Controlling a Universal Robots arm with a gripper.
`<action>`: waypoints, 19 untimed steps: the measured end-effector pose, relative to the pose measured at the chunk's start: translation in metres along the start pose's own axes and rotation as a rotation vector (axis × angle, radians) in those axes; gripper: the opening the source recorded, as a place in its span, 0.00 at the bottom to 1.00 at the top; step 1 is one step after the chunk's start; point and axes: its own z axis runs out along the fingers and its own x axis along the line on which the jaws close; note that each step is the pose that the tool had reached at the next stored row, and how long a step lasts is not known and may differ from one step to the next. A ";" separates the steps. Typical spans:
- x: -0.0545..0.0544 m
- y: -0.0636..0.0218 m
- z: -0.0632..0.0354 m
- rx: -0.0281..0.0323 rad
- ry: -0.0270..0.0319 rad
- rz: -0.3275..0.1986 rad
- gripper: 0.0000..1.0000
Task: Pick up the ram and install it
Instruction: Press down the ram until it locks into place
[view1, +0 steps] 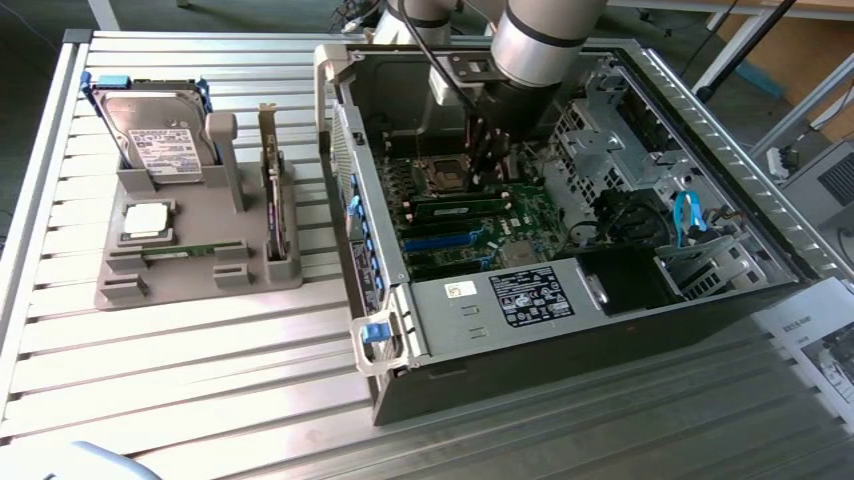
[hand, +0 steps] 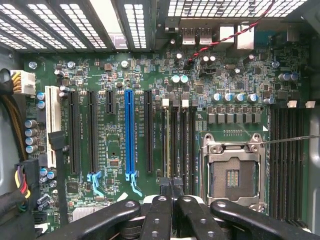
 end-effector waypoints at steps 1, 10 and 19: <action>0.000 0.0000 0.0004 0.0001 0.0001 0.000 0.10; 0.000 -0.0002 0.0065 0.0005 0.0000 0.000 0.10; 0.000 -0.0003 0.0117 0.0006 0.0000 0.000 0.10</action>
